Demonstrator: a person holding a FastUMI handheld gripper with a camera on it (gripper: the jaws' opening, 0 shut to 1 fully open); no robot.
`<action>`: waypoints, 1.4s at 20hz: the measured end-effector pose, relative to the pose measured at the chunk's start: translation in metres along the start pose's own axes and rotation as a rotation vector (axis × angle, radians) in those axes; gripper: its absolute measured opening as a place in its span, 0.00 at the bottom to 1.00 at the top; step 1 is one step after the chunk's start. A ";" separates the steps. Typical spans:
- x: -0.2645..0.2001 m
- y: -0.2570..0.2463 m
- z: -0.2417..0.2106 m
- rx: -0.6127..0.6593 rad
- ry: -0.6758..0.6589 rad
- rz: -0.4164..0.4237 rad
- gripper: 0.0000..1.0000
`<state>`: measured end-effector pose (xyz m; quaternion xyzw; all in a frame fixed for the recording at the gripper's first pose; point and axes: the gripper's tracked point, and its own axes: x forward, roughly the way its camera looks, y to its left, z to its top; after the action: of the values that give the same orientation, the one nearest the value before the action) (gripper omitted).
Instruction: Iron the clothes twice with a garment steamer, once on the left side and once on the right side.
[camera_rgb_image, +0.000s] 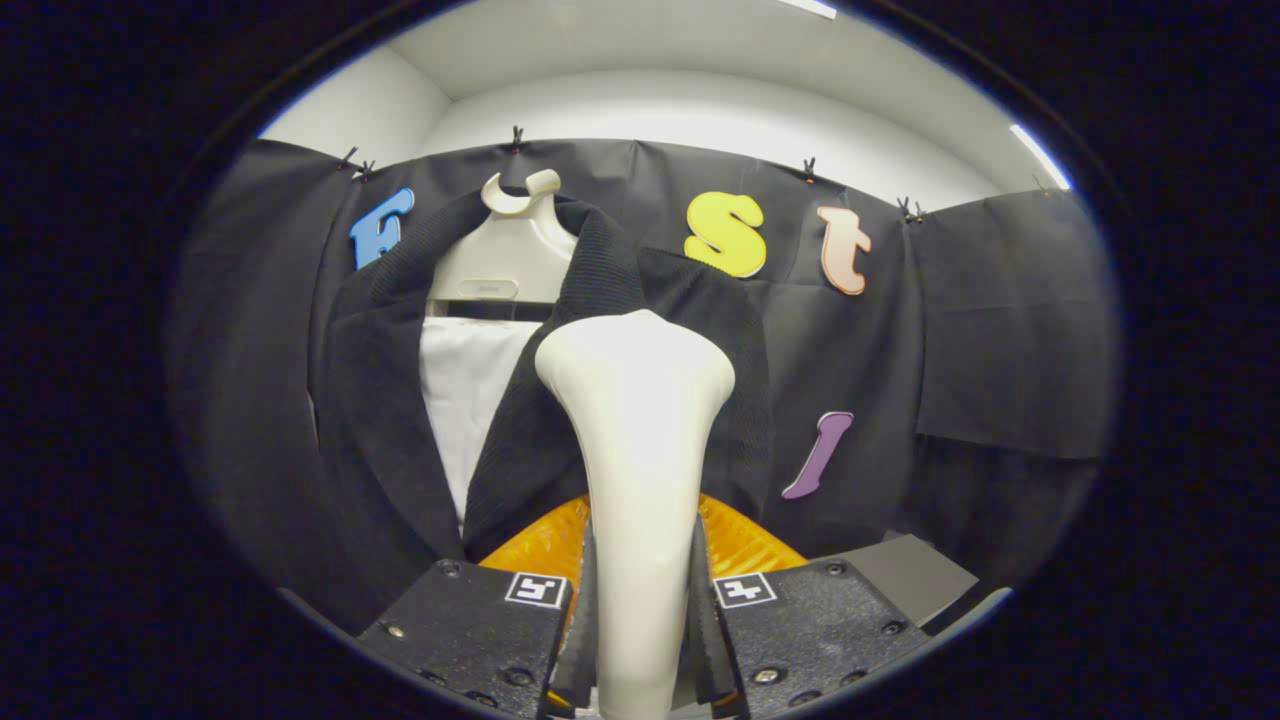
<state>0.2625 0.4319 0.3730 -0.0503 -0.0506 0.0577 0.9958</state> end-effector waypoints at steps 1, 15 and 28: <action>0.000 -0.001 -0.005 0.000 0.006 -0.002 0.40; -0.005 0.010 -0.095 -0.033 0.118 0.016 0.40; -0.020 0.000 -0.192 -0.154 0.238 -0.004 0.40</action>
<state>0.2636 0.4115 0.1807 -0.1330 0.0637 0.0454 0.9880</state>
